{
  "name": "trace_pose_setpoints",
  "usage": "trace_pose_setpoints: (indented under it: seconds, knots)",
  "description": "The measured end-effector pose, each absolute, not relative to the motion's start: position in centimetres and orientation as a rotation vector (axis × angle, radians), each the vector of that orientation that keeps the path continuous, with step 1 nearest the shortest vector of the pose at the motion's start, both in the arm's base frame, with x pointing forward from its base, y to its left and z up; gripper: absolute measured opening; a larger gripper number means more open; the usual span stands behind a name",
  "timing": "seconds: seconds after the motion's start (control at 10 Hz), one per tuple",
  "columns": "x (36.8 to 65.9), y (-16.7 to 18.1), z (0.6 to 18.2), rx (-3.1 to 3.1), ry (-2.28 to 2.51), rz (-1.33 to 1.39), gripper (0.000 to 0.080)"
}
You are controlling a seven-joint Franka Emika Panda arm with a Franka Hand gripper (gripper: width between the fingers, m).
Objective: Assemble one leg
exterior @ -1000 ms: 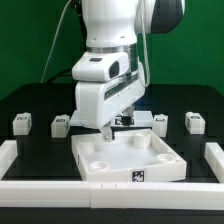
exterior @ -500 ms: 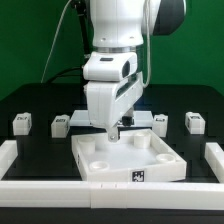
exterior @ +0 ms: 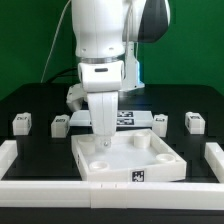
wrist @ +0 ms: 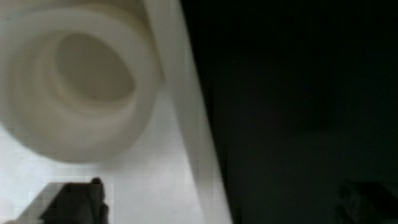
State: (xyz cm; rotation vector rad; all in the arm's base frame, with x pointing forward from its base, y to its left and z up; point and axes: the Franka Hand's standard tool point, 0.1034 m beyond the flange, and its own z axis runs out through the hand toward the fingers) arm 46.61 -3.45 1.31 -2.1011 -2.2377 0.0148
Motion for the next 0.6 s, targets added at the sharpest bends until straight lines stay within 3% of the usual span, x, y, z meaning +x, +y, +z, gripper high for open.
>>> trace_pose_setpoints:
  seconds: [0.6]
  knots:
    - [46.07, -2.43, 1.0, -2.056, -2.277, 0.022, 0.065]
